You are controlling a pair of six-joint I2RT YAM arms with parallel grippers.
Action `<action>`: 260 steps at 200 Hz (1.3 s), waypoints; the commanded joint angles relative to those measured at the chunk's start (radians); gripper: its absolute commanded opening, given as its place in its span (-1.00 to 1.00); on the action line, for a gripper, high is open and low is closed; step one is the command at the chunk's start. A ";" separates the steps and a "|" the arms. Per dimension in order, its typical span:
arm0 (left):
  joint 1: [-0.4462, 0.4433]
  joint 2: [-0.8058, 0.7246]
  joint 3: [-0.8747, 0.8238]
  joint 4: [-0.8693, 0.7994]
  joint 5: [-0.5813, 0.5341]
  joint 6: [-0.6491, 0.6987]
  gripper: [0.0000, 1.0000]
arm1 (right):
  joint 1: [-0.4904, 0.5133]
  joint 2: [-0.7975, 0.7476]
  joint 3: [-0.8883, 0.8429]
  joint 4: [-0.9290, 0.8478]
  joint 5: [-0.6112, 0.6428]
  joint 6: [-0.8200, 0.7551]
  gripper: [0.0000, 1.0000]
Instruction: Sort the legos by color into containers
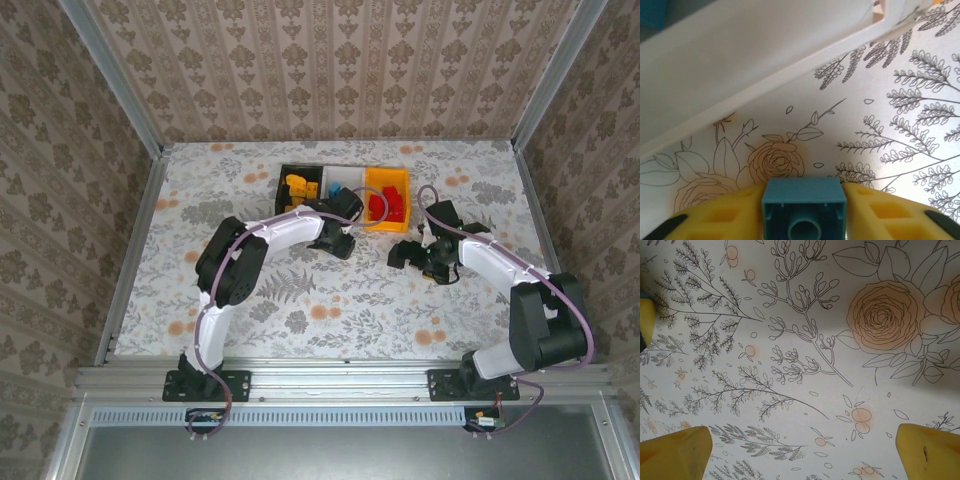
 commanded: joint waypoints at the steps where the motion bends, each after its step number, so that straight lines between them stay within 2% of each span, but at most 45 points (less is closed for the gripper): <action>1: 0.004 0.010 0.024 -0.031 0.024 -0.008 -0.26 | -0.004 0.008 -0.009 -0.003 -0.019 0.008 0.92; 31: 0.006 -0.034 -0.014 -0.023 0.045 -0.030 -0.43 | -0.003 -0.001 -0.015 -0.005 -0.018 0.008 0.92; 66: 0.012 -0.158 -0.116 0.002 0.099 -0.074 -0.43 | -0.003 -0.015 -0.034 -0.003 -0.012 0.010 0.92; 103: 0.041 -0.366 -0.235 0.019 0.169 -0.124 -0.42 | -0.003 -0.028 -0.071 0.013 -0.010 0.013 0.92; 122: 0.066 -0.437 -0.204 -0.026 0.178 -0.113 -0.41 | -0.003 -0.022 -0.091 0.032 -0.013 0.016 0.93; 140: 0.084 -0.458 -0.107 -0.093 0.170 -0.079 -0.41 | -0.003 -0.016 -0.104 0.042 -0.020 0.019 0.93; 166: 0.110 -0.410 0.076 -0.144 0.168 -0.029 -0.40 | -0.003 -0.023 -0.110 0.041 -0.023 0.016 0.93; 207: 0.135 -0.209 0.372 -0.150 0.150 0.047 -0.40 | -0.003 -0.042 -0.105 0.039 -0.026 0.010 0.94; 260: 0.153 0.040 0.557 -0.052 0.115 0.038 -0.40 | -0.003 -0.044 -0.106 0.031 -0.022 0.000 0.94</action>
